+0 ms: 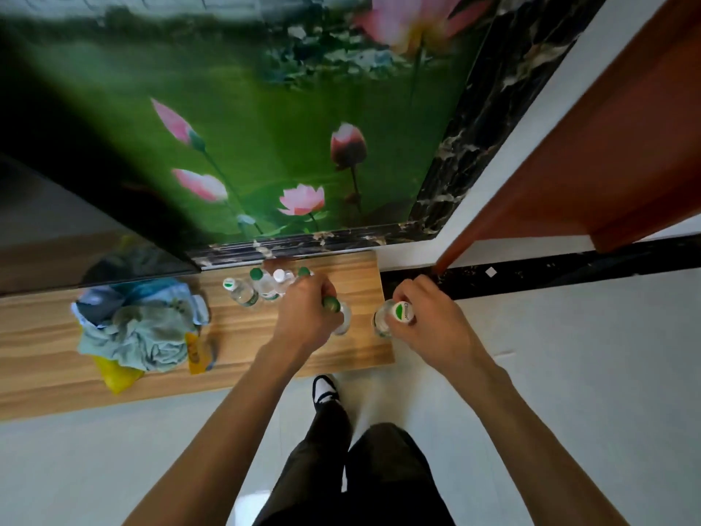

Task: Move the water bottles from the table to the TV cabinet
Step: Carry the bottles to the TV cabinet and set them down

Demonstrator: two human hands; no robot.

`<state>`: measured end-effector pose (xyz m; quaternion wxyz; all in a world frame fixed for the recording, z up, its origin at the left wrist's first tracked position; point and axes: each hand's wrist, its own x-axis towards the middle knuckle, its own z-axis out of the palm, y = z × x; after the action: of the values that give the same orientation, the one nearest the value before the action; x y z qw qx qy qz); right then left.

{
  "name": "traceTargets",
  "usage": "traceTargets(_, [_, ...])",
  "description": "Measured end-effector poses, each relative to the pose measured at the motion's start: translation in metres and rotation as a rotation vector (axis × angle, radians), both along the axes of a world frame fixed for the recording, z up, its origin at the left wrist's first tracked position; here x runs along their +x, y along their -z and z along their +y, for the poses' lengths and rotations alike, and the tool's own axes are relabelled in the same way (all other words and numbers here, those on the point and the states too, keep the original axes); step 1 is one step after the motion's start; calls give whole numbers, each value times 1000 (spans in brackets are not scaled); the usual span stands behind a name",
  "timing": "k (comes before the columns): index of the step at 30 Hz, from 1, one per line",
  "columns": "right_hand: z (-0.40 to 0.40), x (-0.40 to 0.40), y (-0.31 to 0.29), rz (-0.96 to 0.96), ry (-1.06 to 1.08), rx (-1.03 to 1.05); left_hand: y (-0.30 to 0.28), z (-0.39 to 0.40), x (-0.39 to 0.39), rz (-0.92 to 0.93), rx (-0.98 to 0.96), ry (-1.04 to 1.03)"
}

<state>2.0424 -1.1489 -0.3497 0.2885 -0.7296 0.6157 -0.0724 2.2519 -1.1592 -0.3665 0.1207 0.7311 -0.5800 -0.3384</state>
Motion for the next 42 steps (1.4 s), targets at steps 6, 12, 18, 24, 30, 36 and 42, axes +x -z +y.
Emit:
traceTargets(6, [-50, -1, 78, -24, 87, -5, 71, -44, 5, 44, -21, -40])
traceTargets(12, [-92, 0, 154, -22, 88, 42, 132, -80, 8, 66, -11, 19])
traceTargets(18, [-119, 10, 209, -24, 83, 69, 179, -101, 16, 77, -22, 41])
traceTargets(24, [-140, 18, 246, -22, 11, 88, 212, -117, 15, 37, -78, 88])
traceTargets(30, [-156, 32, 263, -28, -53, 88, 236, -128, 20, 31, -55, 46])
traceTargets(36, [-166, 41, 281, -25, -103, 116, 259, -134, 13, 43, -88, 2])
traceTargets(42, [-165, 45, 298, -19, -131, 123, 283, -130, 13, 7, -109, -1])
